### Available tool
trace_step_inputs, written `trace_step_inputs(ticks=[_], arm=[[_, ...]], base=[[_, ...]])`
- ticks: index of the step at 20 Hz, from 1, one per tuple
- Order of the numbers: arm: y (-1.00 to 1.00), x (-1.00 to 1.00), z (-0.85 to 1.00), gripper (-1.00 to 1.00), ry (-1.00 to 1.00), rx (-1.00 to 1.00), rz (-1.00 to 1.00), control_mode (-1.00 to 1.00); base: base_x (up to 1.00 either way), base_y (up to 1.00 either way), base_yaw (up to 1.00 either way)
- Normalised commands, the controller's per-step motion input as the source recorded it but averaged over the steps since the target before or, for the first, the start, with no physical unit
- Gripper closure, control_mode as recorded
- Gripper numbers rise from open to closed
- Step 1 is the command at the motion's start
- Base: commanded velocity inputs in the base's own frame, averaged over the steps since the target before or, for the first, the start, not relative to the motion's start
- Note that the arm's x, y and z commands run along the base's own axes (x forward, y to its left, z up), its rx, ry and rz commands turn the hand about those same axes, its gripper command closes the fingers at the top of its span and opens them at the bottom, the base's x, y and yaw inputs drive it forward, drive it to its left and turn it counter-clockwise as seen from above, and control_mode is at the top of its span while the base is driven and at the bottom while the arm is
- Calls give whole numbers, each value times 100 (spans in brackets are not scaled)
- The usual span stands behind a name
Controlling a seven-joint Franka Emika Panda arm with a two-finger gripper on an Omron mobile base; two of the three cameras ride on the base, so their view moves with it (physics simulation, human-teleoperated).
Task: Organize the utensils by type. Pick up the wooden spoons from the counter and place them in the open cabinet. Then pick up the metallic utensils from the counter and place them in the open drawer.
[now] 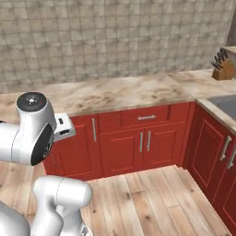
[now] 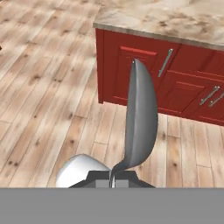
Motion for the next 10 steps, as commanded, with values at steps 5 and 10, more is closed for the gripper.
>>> trace_step_inputs(ticks=[5, 10], arm=[[0, 0, 0, 100, 0, 0, 0, 100], [0, 0, 0, 100, 0, 0, 0, 100]], base=[[0, 41, 66], [0, 46, 76]])
